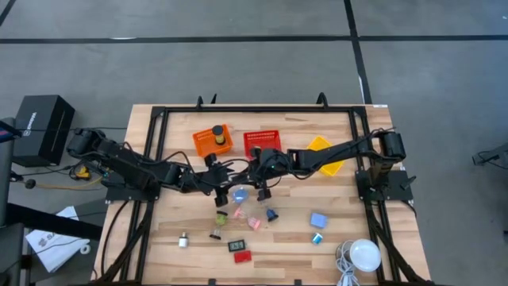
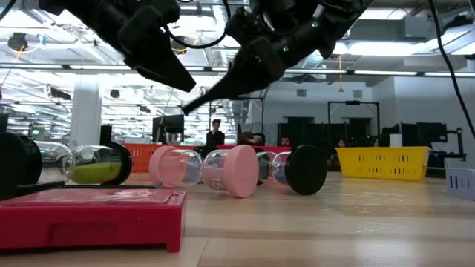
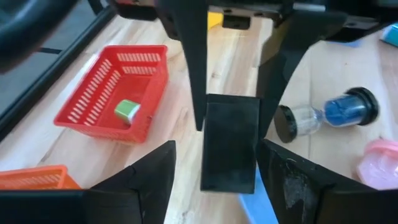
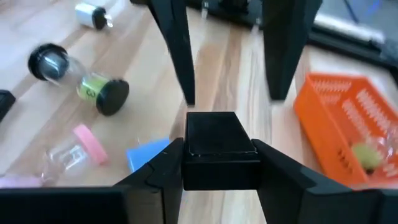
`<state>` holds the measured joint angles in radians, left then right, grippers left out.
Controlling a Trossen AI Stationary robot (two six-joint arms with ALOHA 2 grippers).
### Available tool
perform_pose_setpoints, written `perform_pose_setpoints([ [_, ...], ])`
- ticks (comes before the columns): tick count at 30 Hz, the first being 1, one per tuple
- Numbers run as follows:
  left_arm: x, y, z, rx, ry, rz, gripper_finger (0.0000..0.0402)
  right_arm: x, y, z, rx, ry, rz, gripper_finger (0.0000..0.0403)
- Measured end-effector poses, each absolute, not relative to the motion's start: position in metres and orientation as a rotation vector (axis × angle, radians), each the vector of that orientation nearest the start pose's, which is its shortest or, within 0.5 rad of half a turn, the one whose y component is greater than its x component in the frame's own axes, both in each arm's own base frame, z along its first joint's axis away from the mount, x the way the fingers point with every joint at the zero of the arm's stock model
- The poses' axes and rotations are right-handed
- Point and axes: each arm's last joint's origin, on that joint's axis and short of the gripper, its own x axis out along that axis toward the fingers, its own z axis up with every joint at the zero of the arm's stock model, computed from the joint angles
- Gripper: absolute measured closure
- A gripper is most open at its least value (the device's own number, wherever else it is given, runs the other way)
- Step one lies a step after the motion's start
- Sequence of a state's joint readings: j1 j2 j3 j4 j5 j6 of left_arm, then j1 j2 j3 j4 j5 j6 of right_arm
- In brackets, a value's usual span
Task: Pick & Place Office items
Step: Put the top black digital clock into the yellow bin, then adjust the yellow bin
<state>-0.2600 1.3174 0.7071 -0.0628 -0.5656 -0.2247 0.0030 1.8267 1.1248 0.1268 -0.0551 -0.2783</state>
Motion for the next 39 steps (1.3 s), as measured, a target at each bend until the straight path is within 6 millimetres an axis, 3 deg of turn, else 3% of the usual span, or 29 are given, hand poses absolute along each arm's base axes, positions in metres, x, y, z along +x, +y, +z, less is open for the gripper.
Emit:
perform_pose_setpoints([
  [5,0.256,-0.052,0.211,0.038,0.572,0.382,0.0166,0.385,-0.006,0.183,-0.211,0.714,0.089,0.023],
  [11,0.256,-0.052,0.211,0.037,0.571,0.382,0.0163,0.363,-0.012,0.182,-0.229,0.934,-0.008,0.0256],
  [14,0.257,-0.052,0.211,0.036,0.564,0.385,0.0164,0.356,-0.015,0.195,-0.207,0.942,-0.04,0.0255],
  [17,0.257,-0.052,0.211,0.036,0.563,0.385,0.0164,0.343,-0.017,0.211,-0.223,0.966,-0.085,0.0228],
  [21,0.257,-0.052,0.212,0.031,0.553,0.384,0.0164,0.315,-0.022,0.233,-0.233,1.06,-0.175,0.0206],
  [28,0.258,-0.052,0.213,0.027,0.546,0.383,0.0164,0.261,-0.035,0.258,-0.094,1.263,-0.326,0.027],
  [34,0.258,-0.052,0.213,0.027,0.545,0.383,0.0163,0.26,-0.029,0.25,-0.081,1.189,-0.234,0.0296],
  [39,0.258,-0.052,0.213,0.026,0.544,0.381,0.0163,0.269,-0.027,0.238,-0.064,1.228,-0.23,0.0257],
])
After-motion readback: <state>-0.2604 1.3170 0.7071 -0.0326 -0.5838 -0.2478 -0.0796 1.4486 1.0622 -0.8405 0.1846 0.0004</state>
